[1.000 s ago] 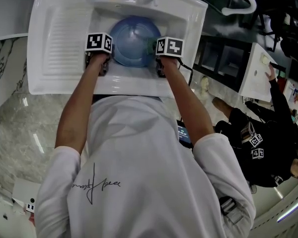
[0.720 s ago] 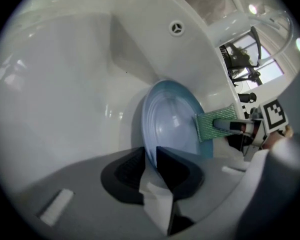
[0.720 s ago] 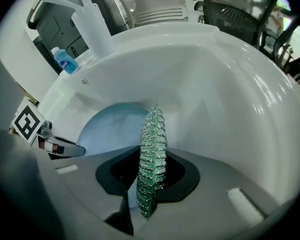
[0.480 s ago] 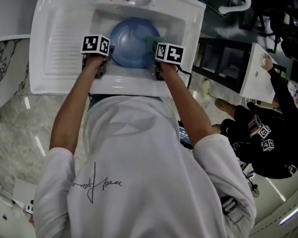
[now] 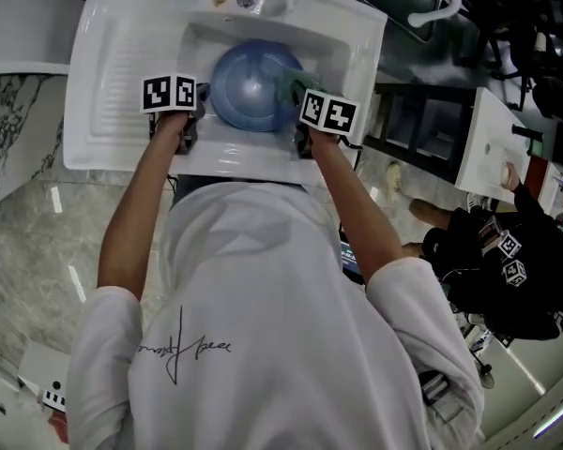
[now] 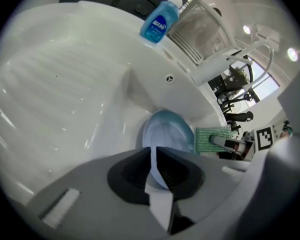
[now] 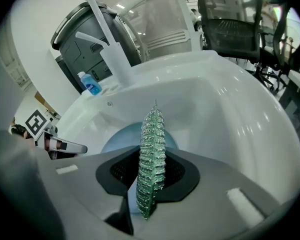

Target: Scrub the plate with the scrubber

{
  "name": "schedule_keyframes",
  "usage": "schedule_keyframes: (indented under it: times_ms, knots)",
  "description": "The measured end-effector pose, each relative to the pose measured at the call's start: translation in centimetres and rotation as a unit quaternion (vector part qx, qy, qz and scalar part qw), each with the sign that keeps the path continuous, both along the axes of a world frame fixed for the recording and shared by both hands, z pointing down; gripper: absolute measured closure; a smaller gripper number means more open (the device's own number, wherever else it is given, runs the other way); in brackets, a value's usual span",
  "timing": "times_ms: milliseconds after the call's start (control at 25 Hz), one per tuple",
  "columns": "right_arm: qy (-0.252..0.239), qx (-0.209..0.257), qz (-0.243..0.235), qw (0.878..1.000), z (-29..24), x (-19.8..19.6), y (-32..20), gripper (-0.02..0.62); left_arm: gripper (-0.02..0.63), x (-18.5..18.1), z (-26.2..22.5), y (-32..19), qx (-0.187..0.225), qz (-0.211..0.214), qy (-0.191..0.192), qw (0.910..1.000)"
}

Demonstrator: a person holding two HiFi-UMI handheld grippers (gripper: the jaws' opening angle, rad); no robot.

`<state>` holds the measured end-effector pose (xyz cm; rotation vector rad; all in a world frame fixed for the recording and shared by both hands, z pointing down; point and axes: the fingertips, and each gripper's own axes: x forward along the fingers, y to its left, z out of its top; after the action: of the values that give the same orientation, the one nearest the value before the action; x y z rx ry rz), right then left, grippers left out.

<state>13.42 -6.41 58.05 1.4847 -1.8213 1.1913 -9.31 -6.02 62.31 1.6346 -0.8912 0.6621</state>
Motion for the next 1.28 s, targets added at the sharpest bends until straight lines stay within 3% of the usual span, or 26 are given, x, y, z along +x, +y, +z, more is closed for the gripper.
schedule_keyframes:
  times_ms: [280, 560, 720, 880, 1000, 1280]
  knots:
    - [-0.002, 0.061, -0.026, 0.998, -3.6, -0.8, -0.1, 0.522, 0.523, -1.5, -4.1, -0.9, 0.087, -0.074, 0.019, 0.9932]
    - [-0.004, 0.110, -0.039, 0.993, -7.2, -0.5, 1.1, 0.522, 0.526, -0.2, -8.0, 0.4, 0.147, -0.097, 0.041, 0.9835]
    - [0.003, 0.136, -0.055, 0.989, -8.7, -0.1, 1.1, 0.522, 0.526, 1.2, -11.2, -0.2, 0.186, -0.116, 0.069, 0.9731]
    - [0.004, 0.149, -0.065, 0.987, -9.5, -0.4, 1.9, 0.522, 0.530, 1.8, -13.4, 0.2, 0.236, -0.097, 0.051, 0.9656]
    - [0.005, 0.161, -0.070, 0.985, -10.2, -0.7, 2.3, 0.522, 0.537, 1.5, -15.1, 0.5, 0.286, -0.083, 0.028, 0.9544]
    - [-0.002, 0.199, -0.077, 0.977, -13.0, -1.1, 2.2, 0.522, 0.541, 0.6, -18.6, 0.7, 0.340, -0.095, 0.012, 0.9354]
